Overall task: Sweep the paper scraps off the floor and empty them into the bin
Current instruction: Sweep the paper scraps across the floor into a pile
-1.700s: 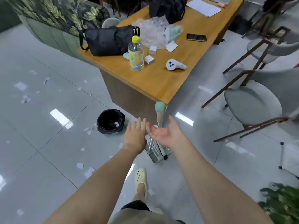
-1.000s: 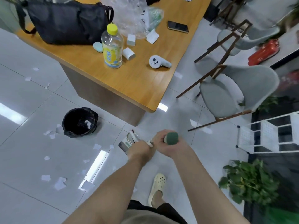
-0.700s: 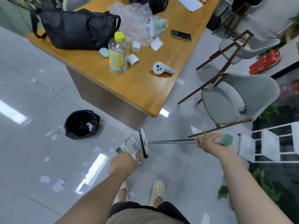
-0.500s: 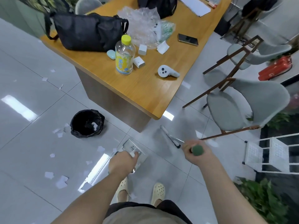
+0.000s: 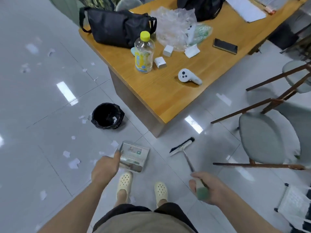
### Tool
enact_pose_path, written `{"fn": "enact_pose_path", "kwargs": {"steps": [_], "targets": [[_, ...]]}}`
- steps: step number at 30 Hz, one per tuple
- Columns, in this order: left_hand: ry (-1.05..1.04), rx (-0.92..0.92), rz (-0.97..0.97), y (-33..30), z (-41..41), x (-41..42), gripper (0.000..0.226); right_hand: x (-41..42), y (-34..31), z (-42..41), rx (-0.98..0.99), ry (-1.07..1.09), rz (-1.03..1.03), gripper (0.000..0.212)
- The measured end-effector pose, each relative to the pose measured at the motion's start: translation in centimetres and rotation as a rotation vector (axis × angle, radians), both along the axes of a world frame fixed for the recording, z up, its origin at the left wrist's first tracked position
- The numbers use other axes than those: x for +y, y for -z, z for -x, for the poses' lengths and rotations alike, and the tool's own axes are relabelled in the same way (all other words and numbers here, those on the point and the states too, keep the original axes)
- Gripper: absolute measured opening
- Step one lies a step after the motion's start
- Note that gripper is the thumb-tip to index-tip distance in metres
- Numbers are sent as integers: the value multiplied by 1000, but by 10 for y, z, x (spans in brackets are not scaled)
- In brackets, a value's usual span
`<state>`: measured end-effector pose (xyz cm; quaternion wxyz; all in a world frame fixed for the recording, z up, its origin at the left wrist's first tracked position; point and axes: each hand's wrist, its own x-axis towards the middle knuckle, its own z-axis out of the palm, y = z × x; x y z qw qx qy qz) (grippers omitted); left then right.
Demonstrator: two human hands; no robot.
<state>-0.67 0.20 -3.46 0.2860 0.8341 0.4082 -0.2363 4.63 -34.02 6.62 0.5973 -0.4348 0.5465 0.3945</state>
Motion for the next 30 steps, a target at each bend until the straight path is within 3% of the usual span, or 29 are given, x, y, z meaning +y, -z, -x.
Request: {"fn": "enact_pose_path", "kwargs": {"steps": [3, 7, 10, 13, 15, 17, 21, 30], "targets": [[-95, -11, -44, 0, 26, -15, 76, -14, 7, -6, 55, -103, -96, 28], [-371, -98, -88, -23, 71, -49, 86, -12, 4, 0, 69, -174, -153, 12], [-477, -177, -125, -36, 119, -64, 77, -3, -15, 9, 76, -269, -203, 9], [-692, -195, -136, -37, 172, -72, 89, 8, -19, 18, 104, -374, -186, 8], [-805, -195, -145, -33, 208, -81, 81, 19, -11, 22, 127, -455, -127, 10], [-902, -200, -134, -31, 240, -94, 69, 36, -3, 28, 138, -634, -88, 11], [-1215, -215, -73, -30, 288, -112, 73, 89, 10, 51, 76, -1084, -84, 11], [-1525, -193, -33, -18, 385, -119, 80, 216, 23, 154, -4, -1707, -127, 6]]}}
